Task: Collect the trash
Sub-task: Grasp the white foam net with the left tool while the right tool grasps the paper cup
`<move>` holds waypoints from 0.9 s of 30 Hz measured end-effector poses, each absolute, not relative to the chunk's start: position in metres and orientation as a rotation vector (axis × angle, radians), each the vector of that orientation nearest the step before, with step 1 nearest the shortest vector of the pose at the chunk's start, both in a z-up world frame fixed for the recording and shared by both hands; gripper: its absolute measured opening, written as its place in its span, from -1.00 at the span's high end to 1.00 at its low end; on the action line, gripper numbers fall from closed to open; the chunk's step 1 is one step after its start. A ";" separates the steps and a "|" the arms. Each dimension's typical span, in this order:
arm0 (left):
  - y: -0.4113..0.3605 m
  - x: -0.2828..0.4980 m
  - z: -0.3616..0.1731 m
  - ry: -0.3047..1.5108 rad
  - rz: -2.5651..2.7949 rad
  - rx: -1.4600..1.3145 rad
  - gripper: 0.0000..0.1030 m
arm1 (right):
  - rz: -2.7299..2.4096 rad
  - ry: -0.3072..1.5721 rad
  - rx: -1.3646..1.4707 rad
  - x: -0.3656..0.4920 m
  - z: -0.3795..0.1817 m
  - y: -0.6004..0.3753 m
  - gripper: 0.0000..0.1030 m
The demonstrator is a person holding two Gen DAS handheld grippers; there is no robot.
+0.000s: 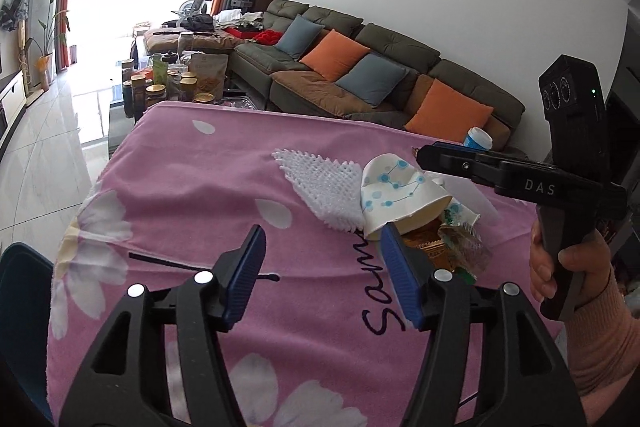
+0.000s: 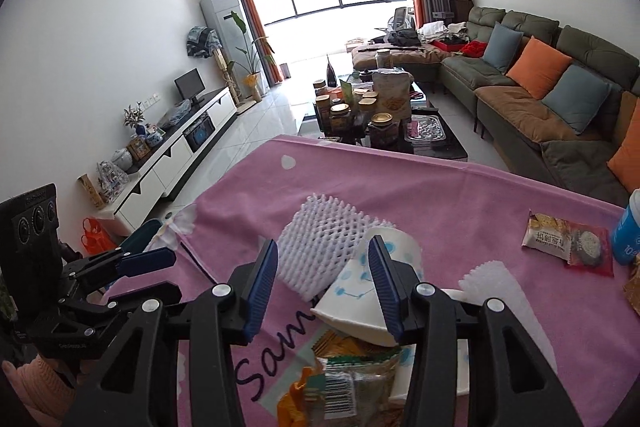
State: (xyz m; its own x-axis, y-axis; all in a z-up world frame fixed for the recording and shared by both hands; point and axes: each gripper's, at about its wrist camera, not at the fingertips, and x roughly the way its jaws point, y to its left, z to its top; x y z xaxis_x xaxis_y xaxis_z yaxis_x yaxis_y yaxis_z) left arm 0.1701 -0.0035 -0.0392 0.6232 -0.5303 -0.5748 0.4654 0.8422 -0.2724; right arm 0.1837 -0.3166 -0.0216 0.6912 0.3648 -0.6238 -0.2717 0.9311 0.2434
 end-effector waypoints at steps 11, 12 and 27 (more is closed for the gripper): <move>-0.042 0.231 -0.066 0.832 -0.582 -0.156 -0.19 | 0.316 0.847 0.129 0.221 -0.049 -0.337 0.09; -0.044 0.236 -0.069 0.844 -0.583 -0.165 -0.18 | 0.316 0.857 0.124 0.223 -0.051 -0.337 0.08; -0.058 0.265 -0.097 0.941 -0.626 -0.228 0.46 | 0.365 0.920 0.070 0.227 -0.060 -0.321 0.18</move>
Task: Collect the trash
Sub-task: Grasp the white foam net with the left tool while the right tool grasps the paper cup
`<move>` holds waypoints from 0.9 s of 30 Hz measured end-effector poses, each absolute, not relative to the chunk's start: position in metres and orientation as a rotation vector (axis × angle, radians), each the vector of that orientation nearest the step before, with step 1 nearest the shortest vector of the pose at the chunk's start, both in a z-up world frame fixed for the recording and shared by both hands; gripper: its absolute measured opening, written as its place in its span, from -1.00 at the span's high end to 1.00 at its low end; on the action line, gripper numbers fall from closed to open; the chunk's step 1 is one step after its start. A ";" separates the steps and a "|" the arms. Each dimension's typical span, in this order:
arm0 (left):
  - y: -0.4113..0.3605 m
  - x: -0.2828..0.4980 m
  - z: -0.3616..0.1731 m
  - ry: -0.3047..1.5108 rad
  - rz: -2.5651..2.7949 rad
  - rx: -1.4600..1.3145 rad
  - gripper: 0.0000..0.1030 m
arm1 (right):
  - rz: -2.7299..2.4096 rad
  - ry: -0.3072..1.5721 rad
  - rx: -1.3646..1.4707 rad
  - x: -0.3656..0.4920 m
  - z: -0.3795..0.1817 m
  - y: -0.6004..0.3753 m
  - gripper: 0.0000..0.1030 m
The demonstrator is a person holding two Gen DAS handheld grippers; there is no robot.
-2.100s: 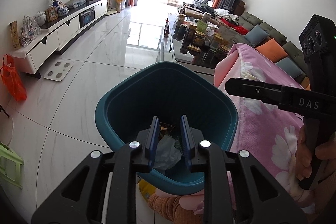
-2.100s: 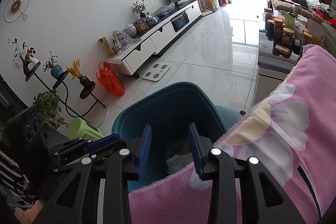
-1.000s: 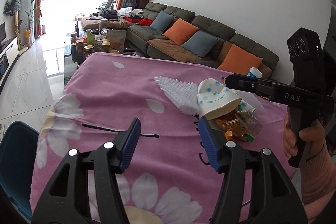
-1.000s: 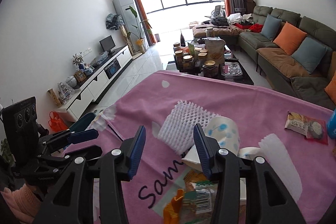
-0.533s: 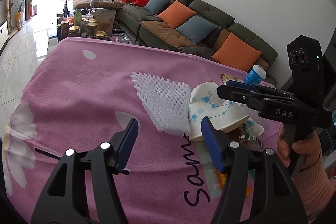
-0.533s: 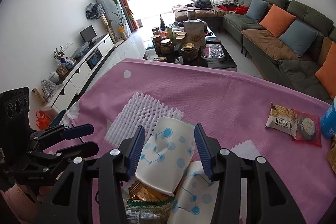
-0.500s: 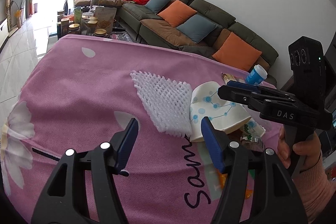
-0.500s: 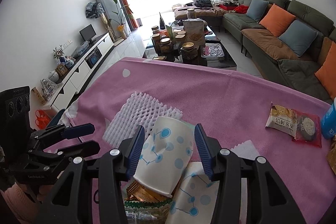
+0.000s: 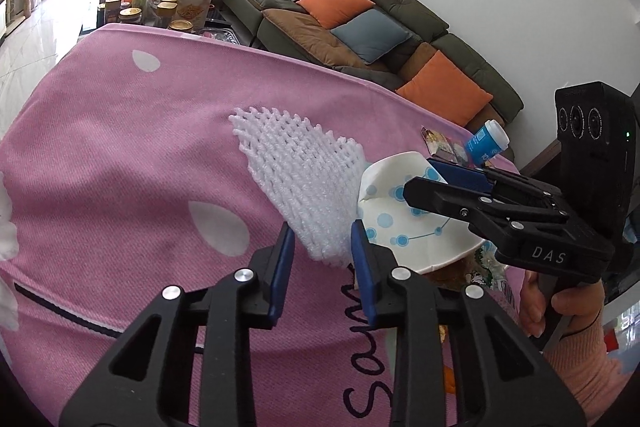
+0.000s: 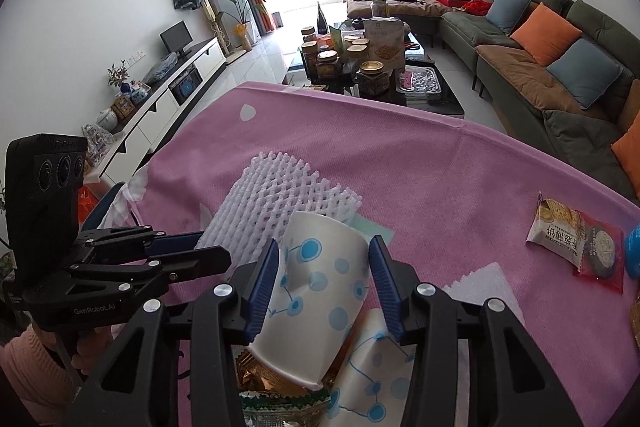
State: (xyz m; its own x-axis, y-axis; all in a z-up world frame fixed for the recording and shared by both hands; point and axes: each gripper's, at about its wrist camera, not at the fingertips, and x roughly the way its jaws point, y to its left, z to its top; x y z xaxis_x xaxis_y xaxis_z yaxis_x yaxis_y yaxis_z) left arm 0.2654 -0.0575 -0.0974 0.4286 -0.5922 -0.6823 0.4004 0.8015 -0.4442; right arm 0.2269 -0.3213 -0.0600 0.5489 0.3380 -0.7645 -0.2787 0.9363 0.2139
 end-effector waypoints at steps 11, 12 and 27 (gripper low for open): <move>-0.043 0.249 -0.090 0.899 -0.594 -0.220 0.64 | 0.401 0.885 0.035 0.215 -0.053 -0.310 0.23; -0.040 0.246 -0.088 0.893 -0.591 -0.219 0.65 | 0.402 0.877 0.033 0.214 -0.051 -0.309 0.23; 0.026 0.186 -0.056 0.772 -0.522 -0.229 0.67 | 0.452 0.767 0.115 0.191 -0.018 -0.309 0.23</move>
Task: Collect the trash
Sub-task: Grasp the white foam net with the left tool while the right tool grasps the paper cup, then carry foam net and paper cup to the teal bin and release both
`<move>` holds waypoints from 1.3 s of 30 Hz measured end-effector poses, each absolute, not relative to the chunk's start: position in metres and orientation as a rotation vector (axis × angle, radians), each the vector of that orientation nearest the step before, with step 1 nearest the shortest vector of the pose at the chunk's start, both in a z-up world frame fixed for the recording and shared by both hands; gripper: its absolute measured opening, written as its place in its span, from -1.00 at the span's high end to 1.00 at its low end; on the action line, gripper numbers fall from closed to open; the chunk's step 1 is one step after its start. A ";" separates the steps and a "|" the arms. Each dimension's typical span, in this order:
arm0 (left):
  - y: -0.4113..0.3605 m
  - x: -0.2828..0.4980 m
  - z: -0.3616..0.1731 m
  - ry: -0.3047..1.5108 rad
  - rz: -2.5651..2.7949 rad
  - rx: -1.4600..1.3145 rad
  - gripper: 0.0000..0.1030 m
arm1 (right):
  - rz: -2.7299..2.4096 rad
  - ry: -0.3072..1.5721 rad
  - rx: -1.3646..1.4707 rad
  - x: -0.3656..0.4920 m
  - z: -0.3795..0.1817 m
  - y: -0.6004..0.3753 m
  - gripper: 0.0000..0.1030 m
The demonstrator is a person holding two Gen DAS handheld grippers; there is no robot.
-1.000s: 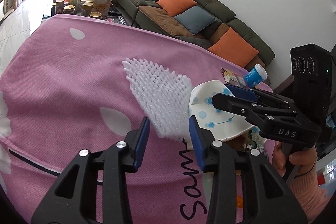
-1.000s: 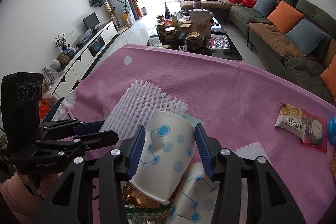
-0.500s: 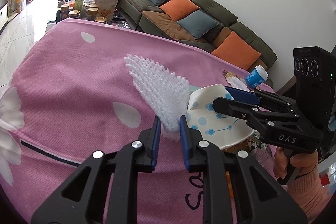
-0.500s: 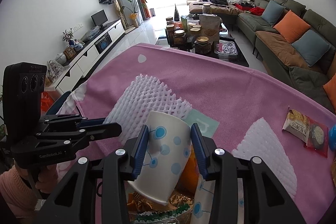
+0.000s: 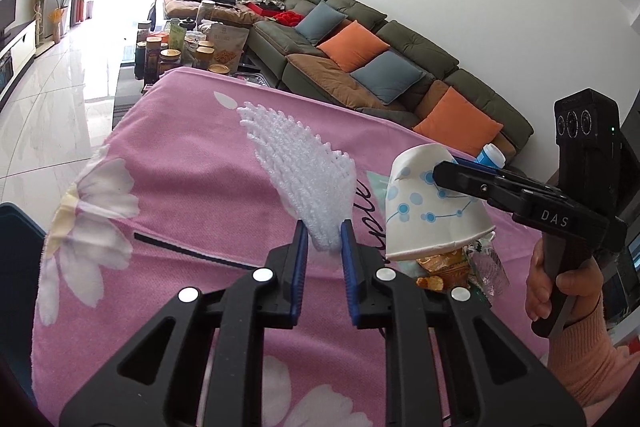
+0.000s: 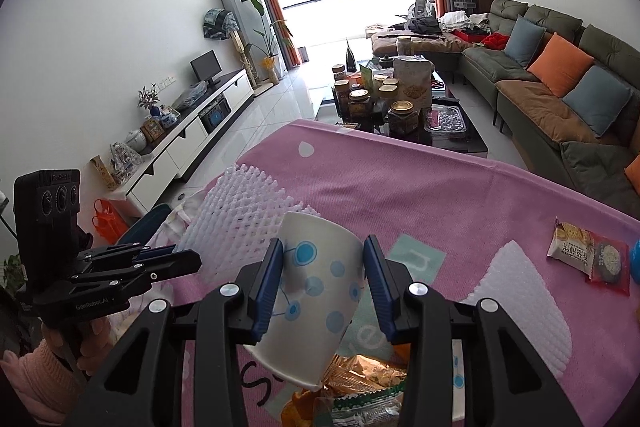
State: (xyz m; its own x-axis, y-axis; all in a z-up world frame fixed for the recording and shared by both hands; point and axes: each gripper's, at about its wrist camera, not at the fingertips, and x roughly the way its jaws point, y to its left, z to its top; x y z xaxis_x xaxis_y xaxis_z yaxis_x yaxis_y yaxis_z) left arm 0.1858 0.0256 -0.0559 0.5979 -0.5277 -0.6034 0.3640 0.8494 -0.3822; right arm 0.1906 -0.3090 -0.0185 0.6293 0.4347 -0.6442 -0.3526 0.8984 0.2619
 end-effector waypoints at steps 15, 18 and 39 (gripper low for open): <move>0.125 0.105 -0.036 0.676 -0.378 -0.254 0.67 | 0.586 0.734 0.175 0.174 -0.011 -0.253 0.23; 0.143 0.092 -0.033 0.669 -0.346 -0.254 0.67 | 0.619 0.738 0.175 0.174 -0.012 -0.234 0.23; 0.229 0.039 -0.031 0.654 -0.159 -0.298 0.67 | 0.774 0.763 0.132 0.179 -0.014 -0.129 0.23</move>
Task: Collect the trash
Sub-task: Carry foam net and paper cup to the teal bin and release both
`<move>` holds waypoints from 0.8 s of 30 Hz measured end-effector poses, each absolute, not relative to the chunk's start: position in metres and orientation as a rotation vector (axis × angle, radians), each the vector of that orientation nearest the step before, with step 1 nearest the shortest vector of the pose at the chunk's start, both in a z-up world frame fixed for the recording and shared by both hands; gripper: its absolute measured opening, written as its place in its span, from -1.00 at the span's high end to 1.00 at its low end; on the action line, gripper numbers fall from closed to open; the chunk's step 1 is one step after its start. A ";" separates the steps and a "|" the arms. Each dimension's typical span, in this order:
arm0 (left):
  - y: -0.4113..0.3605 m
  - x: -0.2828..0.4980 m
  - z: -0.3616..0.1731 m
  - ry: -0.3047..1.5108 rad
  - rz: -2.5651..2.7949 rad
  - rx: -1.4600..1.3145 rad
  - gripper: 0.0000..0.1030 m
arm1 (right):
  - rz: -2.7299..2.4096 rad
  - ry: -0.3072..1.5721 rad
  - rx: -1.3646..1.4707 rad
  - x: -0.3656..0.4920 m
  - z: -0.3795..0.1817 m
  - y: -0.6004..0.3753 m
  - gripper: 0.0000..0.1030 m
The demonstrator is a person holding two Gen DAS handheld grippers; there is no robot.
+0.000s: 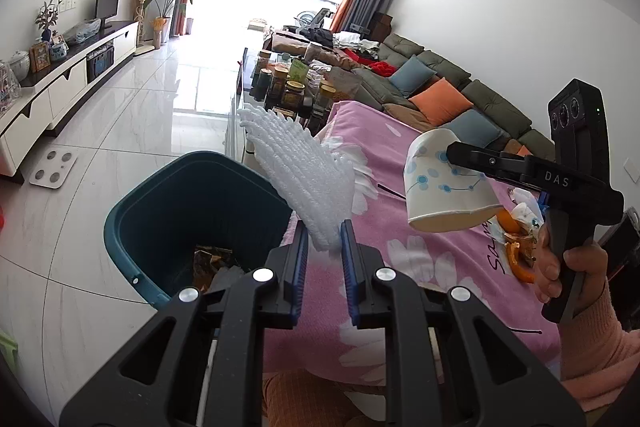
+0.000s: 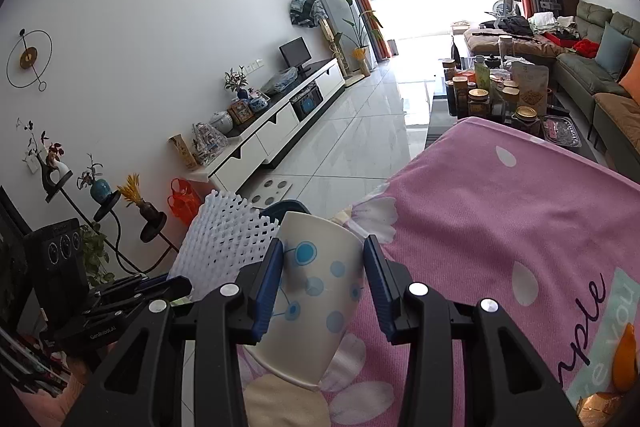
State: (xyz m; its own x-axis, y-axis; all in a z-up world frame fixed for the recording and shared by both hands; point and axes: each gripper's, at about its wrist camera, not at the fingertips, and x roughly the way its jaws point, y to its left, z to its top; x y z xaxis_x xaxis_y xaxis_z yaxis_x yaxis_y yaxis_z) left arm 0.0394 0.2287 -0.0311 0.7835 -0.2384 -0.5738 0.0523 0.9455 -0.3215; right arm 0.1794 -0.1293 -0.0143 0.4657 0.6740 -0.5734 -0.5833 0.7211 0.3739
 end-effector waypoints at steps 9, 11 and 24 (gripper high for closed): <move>0.256 0.029 -0.036 0.671 -0.091 -0.300 0.67 | 0.816 0.777 0.121 0.191 -0.015 -0.099 0.23; 0.262 0.028 -0.038 0.677 -0.078 -0.303 0.67 | 0.823 0.780 0.117 0.193 -0.016 -0.092 0.23; 0.277 0.044 -0.056 0.725 -0.019 -0.326 0.67 | 0.854 0.806 0.075 0.205 -0.021 -0.044 0.23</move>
